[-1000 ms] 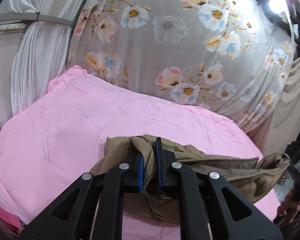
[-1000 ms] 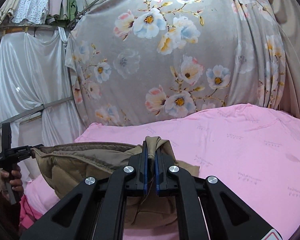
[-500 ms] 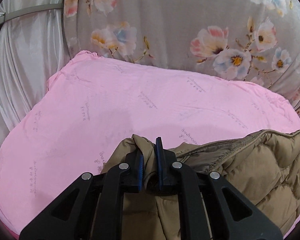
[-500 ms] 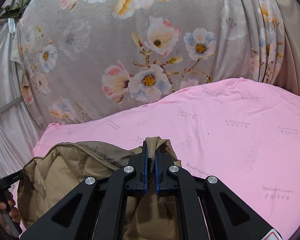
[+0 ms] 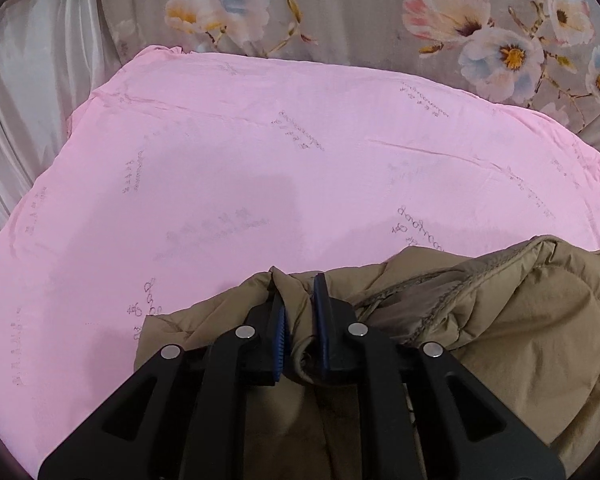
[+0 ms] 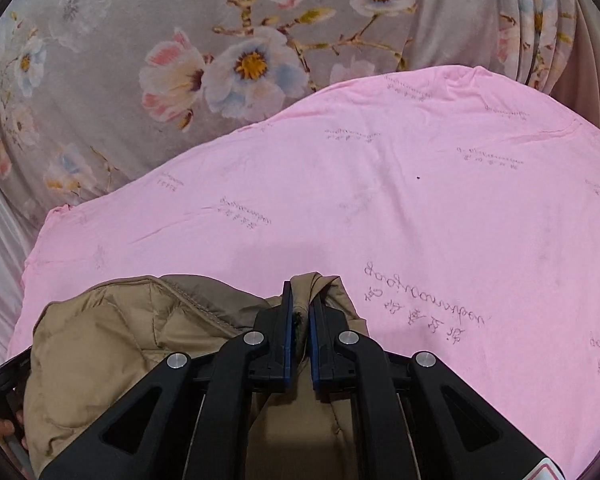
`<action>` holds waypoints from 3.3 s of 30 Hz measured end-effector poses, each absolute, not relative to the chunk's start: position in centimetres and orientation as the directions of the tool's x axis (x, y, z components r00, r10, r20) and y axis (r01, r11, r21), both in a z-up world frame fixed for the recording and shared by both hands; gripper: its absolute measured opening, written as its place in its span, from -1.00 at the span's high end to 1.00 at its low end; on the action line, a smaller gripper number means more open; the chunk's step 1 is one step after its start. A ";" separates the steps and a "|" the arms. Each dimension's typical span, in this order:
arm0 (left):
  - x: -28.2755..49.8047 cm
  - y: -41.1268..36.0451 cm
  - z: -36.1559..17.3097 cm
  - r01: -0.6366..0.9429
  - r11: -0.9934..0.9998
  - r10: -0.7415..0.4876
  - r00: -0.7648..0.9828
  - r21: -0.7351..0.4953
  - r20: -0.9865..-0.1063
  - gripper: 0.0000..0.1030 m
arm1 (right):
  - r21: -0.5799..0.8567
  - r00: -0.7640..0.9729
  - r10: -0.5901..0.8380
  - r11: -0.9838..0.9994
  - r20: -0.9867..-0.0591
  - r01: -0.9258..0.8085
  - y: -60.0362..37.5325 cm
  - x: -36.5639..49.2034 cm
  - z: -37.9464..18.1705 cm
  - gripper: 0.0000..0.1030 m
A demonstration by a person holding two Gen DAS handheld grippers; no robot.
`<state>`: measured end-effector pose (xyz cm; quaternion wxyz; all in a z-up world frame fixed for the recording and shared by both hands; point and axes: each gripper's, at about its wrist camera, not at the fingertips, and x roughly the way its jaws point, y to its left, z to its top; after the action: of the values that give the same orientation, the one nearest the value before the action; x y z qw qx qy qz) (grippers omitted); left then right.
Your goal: Fold large clothes
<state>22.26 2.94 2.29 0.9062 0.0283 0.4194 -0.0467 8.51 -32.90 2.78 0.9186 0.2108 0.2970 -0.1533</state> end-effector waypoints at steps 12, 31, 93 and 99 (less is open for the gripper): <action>18.3 7.0 7.1 0.059 0.998 -0.037 0.748 0.011 -0.662 -0.67 | 0.396 0.876 -0.167 0.842 -0.453 0.366 -33.9 1.5 8.7 -0.05; 19.5 -2.5 6.2 0.212 0.975 -0.184 0.591 -0.069 -0.785 0.54 | 0.103 0.792 -0.042 0.986 -0.609 0.131 -20.1 11.2 7.9 0.90; 15.0 -4.6 2.4 0.150 0.989 -0.105 0.657 -0.007 -0.746 0.23 | 0.138 0.740 -0.041 0.974 -0.671 0.179 -17.8 9.7 0.9 0.80; 14.9 -4.8 1.7 0.146 0.989 -0.090 0.674 0.013 -0.733 0.23 | 0.110 0.737 -0.066 0.976 -0.672 0.187 -17.3 9.9 0.2 0.80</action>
<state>14.93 -4.85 1.71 0.9141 0.0356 0.3986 -0.0646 9.91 -17.35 0.17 0.9281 0.0853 0.3559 -0.0682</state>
